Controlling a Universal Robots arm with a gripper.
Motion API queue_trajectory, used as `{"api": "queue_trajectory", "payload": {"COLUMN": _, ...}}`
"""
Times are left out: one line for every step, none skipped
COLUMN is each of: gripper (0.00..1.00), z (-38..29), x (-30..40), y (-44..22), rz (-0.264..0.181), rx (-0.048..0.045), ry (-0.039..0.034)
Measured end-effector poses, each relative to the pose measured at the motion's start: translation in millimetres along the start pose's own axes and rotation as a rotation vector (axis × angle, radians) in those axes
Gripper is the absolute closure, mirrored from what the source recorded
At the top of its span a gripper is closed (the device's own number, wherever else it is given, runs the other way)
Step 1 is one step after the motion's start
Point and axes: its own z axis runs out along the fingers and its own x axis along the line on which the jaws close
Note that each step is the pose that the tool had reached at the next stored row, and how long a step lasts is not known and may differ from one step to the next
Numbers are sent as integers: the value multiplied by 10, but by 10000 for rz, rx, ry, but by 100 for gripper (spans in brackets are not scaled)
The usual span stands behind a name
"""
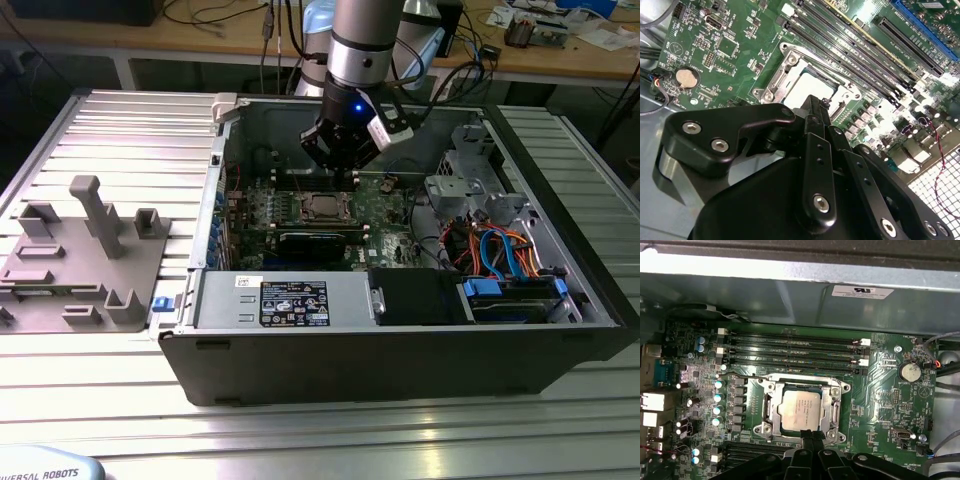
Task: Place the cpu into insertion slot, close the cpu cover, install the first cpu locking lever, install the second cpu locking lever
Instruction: 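Install the first cpu locking lever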
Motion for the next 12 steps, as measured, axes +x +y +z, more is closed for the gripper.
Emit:
{"api": "queue_trajectory", "payload": {"gripper": 89, "z": 0, "x": 0, "y": 0, "rz": 0, "rx": 0, "ry": 0}}
{"api": "queue_trajectory", "payload": {"gripper": 89, "z": 0, "x": 0, "y": 0, "rz": 1, "rx": 0, "ry": 0}}
{"api": "queue_trajectory", "payload": {"gripper": 89, "z": 0, "x": 0, "y": 0, "rz": 1, "rx": 0, "ry": 0}}
{"api": "queue_trajectory", "payload": {"gripper": 89, "z": 0, "x": 1, "y": 0, "rz": 2, "rx": 0, "ry": 0}}
{"api": "queue_trajectory", "payload": {"gripper": 89, "z": 0, "x": 7, "y": 1, "rz": 4, "rx": -1, "ry": 0}}
{"api": "queue_trajectory", "payload": {"gripper": 89, "z": 0, "x": 10, "y": 1, "rz": 2, "rx": 0, "ry": 0}}
{"api": "queue_trajectory", "payload": {"gripper": 89, "z": 1, "x": 15, "y": 1, "rz": 1, "rx": 0, "ry": 1}}
{"api": "queue_trajectory", "payload": {"gripper": 89, "z": 1, "x": 30, "y": 2, "rz": 0, "rx": 0, "ry": 0}}
{"api": "queue_trajectory", "payload": {"gripper": 89, "z": 2, "x": 42, "y": 3, "rz": 2, "rx": 0, "ry": 0}}
{"api": "queue_trajectory", "payload": {"gripper": 89, "z": 2, "x": 52, "y": 4, "rz": 2, "rx": 0, "ry": 0}}
{"api": "queue_trajectory", "payload": {"gripper": 89, "z": 3, "x": 65, "y": 5, "rz": 1, "rx": -1, "ry": -1}}
{"api": "queue_trajectory", "payload": {"gripper": 89, "z": 3, "x": 76, "y": 6, "rz": 0, "rx": -1, "ry": -2}}
